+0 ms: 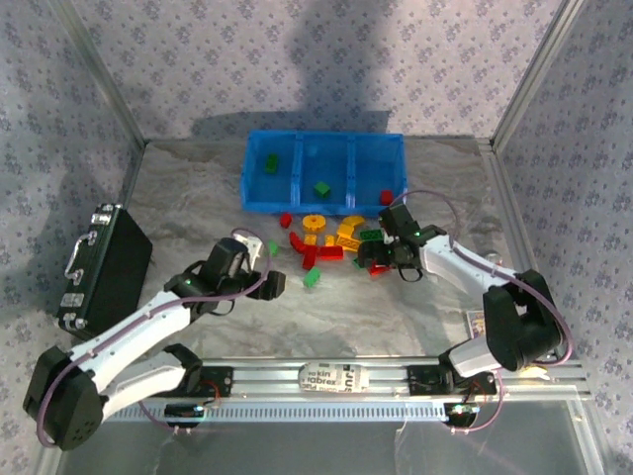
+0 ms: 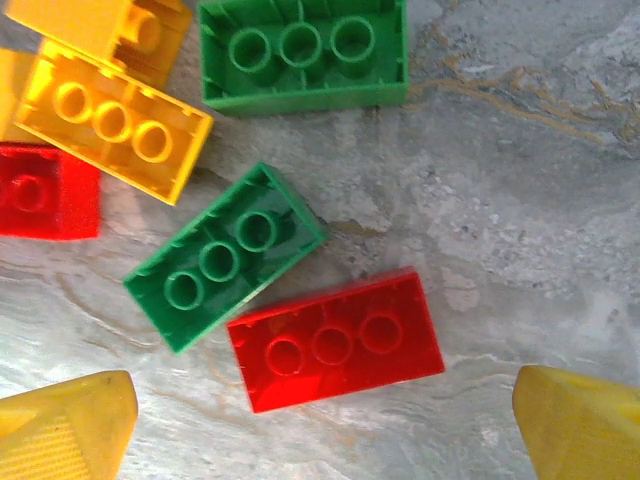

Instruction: Sort the legos into containers by color

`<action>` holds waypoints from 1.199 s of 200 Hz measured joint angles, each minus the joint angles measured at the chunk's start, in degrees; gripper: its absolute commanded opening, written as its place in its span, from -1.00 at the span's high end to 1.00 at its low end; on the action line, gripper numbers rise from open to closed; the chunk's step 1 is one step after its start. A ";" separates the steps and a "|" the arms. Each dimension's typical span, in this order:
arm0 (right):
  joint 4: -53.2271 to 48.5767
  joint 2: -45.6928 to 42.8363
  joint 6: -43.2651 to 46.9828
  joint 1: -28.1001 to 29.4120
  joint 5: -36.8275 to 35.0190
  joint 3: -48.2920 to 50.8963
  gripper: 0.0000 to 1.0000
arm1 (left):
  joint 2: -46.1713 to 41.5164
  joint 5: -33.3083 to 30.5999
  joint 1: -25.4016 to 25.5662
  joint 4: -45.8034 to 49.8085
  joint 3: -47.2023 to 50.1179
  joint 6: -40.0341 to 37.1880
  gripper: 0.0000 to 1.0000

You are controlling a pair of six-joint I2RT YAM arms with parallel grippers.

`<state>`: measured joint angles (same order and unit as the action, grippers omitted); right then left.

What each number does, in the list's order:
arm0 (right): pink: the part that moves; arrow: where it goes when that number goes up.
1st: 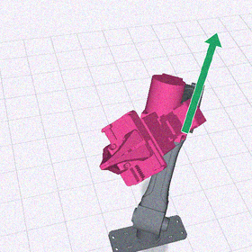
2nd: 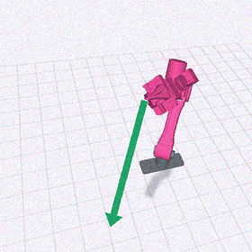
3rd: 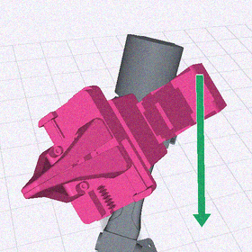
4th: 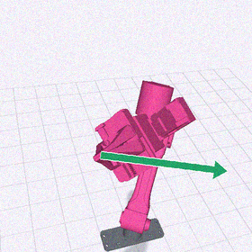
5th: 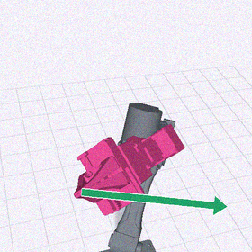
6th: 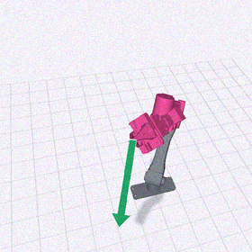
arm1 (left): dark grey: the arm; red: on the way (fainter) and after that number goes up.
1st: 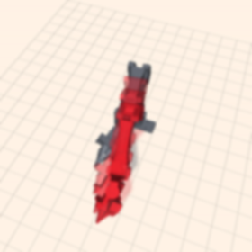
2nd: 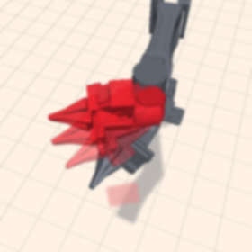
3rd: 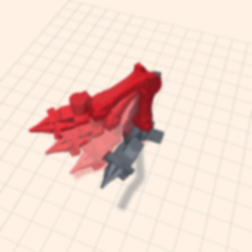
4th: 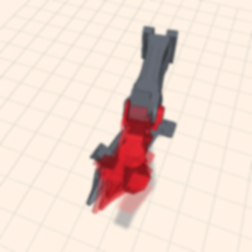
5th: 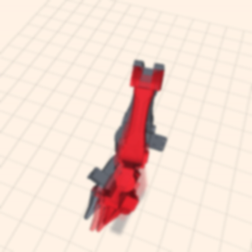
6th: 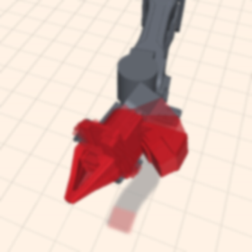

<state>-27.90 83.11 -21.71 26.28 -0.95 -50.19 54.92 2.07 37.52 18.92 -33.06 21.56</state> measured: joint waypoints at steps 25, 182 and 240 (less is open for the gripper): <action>-1.44 1.36 1.49 0.00 -0.81 -0.20 -0.94 | -1.84 -0.15 0.00 -1.14 0.66 0.44 -0.92; -3.63 11.91 4.48 1.36 -1.66 -4.35 -0.60 | -5.14 -1.07 0.00 -2.56 1.95 0.96 -0.93; -3.23 12.02 4.20 1.36 -1.86 -4.35 -0.56 | -5.38 -1.70 0.00 -2.58 1.95 0.81 -0.93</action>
<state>-31.14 95.13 -17.52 27.64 -2.81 -54.54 49.54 0.36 37.52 16.34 -31.11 22.37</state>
